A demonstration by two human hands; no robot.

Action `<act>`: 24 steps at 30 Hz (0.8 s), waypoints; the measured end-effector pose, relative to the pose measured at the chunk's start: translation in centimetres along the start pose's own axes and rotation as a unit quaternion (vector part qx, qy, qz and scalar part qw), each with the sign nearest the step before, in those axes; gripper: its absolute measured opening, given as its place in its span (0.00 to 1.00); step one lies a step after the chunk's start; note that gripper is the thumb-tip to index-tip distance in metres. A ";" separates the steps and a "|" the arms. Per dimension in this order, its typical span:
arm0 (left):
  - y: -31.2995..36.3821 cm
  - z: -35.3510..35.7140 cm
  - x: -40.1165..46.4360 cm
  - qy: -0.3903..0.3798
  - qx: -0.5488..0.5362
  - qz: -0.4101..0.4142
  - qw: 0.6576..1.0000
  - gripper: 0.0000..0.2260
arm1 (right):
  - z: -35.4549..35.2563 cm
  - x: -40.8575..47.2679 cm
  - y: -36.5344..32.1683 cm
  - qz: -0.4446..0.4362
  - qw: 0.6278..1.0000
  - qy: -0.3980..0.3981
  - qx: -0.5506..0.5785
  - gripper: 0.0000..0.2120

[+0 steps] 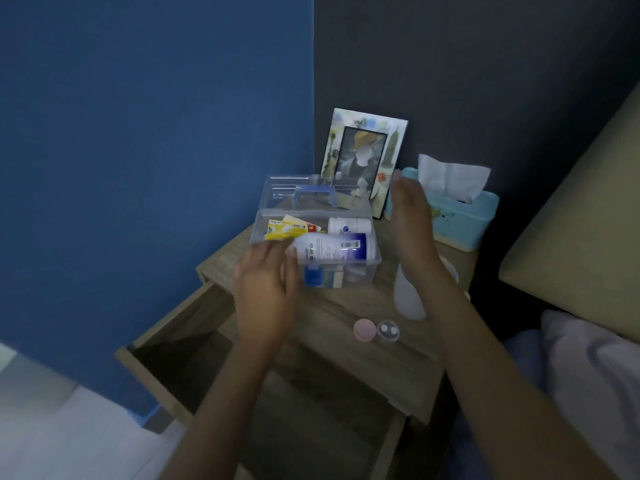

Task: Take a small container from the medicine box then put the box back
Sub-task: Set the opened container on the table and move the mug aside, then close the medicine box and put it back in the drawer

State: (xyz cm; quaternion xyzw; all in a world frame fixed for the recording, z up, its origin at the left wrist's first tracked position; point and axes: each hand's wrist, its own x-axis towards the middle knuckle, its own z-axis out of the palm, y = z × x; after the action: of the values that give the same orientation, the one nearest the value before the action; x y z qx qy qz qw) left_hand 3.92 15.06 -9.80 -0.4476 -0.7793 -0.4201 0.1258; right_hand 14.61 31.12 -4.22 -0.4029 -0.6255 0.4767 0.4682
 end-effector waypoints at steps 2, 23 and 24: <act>-1.6 0.1 2.0 -0.012 0.031 -0.037 0.999 0.18 | 2.6 4.3 0.4 0.097 0.991 -0.056 -0.071 0.27; -5.7 1.9 6.6 -0.081 -0.441 -0.417 0.791 0.38 | 3.5 5.5 2.5 0.174 0.973 0.031 0.148 0.32; -5.8 1.8 6.6 -0.071 -0.458 -0.421 0.780 0.38 | 3.4 4.8 2.5 0.181 0.964 0.032 0.195 0.32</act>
State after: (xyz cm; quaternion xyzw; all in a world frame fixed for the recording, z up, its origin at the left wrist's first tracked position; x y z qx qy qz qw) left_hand -4.16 18.93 -10.29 -0.1081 -0.6129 -0.7052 -0.3395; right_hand 10.35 35.54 -6.05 -0.4255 -0.4220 0.6529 0.4633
